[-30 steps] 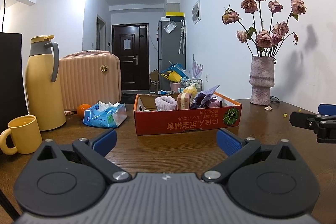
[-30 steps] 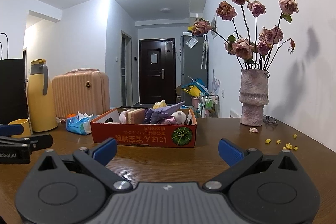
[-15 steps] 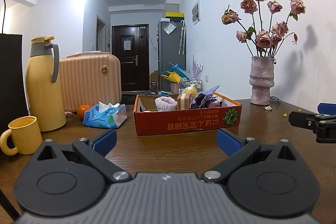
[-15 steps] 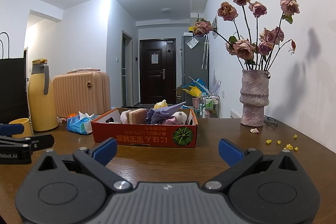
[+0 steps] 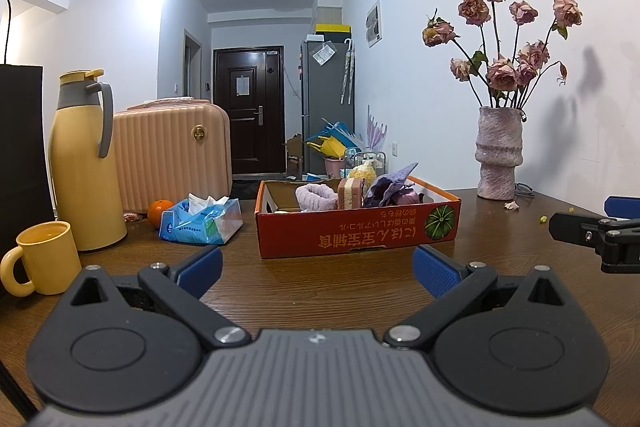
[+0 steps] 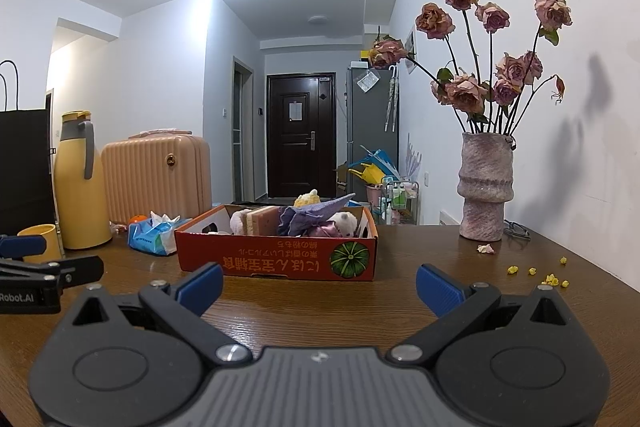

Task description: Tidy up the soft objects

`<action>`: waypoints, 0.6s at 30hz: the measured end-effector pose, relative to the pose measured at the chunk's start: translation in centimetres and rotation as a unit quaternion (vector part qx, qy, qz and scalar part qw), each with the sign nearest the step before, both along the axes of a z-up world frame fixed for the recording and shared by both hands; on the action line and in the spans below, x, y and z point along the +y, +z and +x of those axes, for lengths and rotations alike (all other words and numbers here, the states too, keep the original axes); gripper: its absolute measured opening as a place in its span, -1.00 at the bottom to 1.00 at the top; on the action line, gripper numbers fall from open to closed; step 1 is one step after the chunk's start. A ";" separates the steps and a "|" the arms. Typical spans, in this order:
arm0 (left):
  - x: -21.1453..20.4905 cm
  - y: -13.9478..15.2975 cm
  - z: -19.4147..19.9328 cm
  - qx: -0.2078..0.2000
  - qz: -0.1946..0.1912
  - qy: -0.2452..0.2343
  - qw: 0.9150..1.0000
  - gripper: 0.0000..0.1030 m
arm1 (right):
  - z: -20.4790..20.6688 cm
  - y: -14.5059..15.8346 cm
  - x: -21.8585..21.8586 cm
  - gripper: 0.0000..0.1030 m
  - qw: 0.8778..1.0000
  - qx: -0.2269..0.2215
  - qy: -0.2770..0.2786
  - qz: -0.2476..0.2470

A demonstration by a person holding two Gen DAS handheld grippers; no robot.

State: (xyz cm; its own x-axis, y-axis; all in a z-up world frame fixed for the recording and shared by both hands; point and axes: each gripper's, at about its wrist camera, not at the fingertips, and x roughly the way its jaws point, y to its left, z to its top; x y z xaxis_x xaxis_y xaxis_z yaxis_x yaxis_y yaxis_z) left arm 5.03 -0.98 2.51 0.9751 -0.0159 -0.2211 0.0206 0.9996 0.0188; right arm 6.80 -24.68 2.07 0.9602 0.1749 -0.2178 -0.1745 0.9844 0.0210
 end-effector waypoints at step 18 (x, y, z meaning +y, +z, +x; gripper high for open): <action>0.2 -0.1 0.1 0.000 -0.002 -0.004 1.000 1.00 | 0.0 -0.2 0.6 1.00 1.000 0.005 0.000 -0.001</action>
State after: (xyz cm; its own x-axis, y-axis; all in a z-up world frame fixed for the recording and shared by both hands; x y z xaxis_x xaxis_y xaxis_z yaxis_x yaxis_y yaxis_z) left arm 5.16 -0.75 2.42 0.9748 -0.0253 -0.2215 0.0295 0.9994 0.0156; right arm 6.80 -24.07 1.90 0.9583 0.1737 -0.2271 -0.1736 0.9846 0.0206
